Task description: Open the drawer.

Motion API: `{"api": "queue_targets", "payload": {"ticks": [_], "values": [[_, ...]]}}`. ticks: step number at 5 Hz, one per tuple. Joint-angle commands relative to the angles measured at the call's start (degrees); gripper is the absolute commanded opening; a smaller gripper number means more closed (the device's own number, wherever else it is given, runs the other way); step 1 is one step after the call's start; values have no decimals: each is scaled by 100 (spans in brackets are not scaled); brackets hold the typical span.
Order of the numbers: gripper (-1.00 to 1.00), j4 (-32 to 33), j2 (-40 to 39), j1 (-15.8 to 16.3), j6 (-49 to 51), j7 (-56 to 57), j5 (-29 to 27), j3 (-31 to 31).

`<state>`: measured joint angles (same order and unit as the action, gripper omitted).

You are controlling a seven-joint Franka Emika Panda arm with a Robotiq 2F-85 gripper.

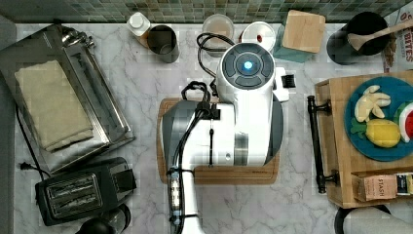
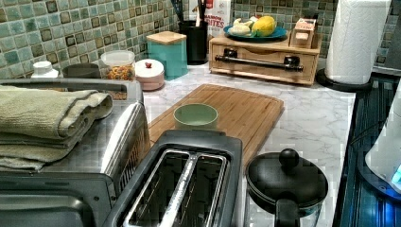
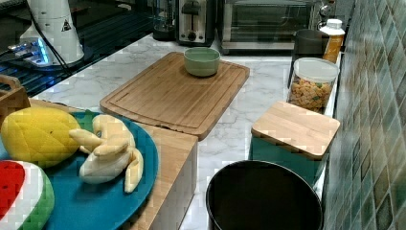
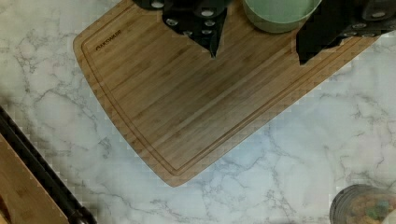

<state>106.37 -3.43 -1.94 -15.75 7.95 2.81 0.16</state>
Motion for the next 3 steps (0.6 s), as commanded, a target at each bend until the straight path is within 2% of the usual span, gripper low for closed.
{"api": "queue_targets", "payload": {"ticks": [1,2,3], "values": [[100,74,-1,-7,0,4,38,-5],[100,220,90,-39,103,646,294,-17],[100,736,419,-249,-158,2007,319,-145]]}}
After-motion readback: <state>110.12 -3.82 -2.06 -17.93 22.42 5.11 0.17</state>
